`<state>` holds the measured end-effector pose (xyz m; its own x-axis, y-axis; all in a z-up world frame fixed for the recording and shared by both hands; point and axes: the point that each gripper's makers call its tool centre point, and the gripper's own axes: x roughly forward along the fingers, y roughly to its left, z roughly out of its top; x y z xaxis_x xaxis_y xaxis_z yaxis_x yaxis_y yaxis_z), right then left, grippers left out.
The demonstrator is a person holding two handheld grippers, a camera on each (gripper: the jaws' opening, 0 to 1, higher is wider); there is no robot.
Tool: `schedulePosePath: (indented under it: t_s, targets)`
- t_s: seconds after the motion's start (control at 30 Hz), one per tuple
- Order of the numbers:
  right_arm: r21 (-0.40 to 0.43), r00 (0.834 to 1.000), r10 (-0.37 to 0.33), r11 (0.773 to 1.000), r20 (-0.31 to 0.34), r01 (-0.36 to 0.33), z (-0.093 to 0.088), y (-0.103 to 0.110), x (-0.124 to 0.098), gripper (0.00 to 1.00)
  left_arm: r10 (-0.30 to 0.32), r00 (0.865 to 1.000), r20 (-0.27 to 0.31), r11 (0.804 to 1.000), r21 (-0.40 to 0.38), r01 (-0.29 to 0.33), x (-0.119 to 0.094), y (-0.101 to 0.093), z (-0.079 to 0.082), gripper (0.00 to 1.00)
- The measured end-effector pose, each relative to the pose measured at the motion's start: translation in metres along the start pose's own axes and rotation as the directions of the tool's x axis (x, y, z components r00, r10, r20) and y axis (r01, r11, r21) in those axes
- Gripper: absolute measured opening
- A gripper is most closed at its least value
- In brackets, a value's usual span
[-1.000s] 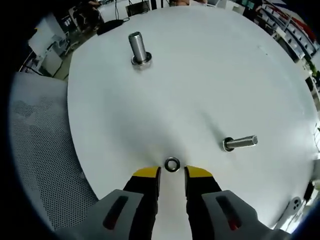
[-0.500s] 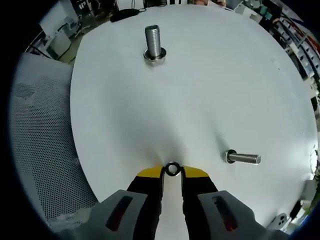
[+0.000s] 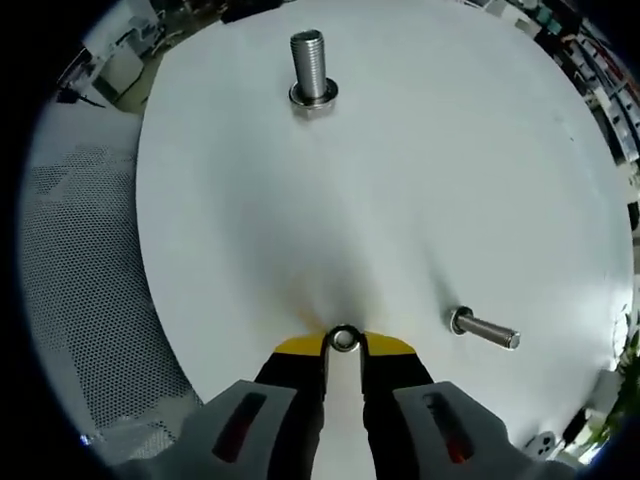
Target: Place the washer onto the threaded stud by aligning its center hole with the stud, sliding it down to the base, and recovering from edge contact or off-axis alignment until the washer reaches the visible bottom stop.
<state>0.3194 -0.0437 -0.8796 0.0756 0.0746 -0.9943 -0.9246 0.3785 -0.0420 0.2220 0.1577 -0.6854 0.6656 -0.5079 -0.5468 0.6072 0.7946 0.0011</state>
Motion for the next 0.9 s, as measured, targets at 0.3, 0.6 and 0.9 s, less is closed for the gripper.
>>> schedulePosePath:
  t_s: [0.3, 0.6, 0.9]
  targets:
    - [0.176, 0.992, 0.011, 0.984, 0.124, -0.033, -0.003, -0.002, -0.003, 0.13, 0.002, 1.0, -0.002, 1.0, 0.002, -0.002, 0.0, 0.0, -0.001, 0.25]
    - [0.249, 0.983, -0.027, 0.968, 0.18, -0.019, -0.006, -0.014, -0.02, 0.13, 0.003, 1.0, -0.004, 1.0, 0.006, -0.003, 0.0, 0.0, 0.0, 0.25]
    - [0.351, 0.962, -0.111, 0.936, 0.248, 0.018, -0.008, -0.043, -0.047, 0.13, 0.004, 1.0, -0.007, 1.0, 0.011, -0.004, 0.0, 0.0, -0.001, 0.25]
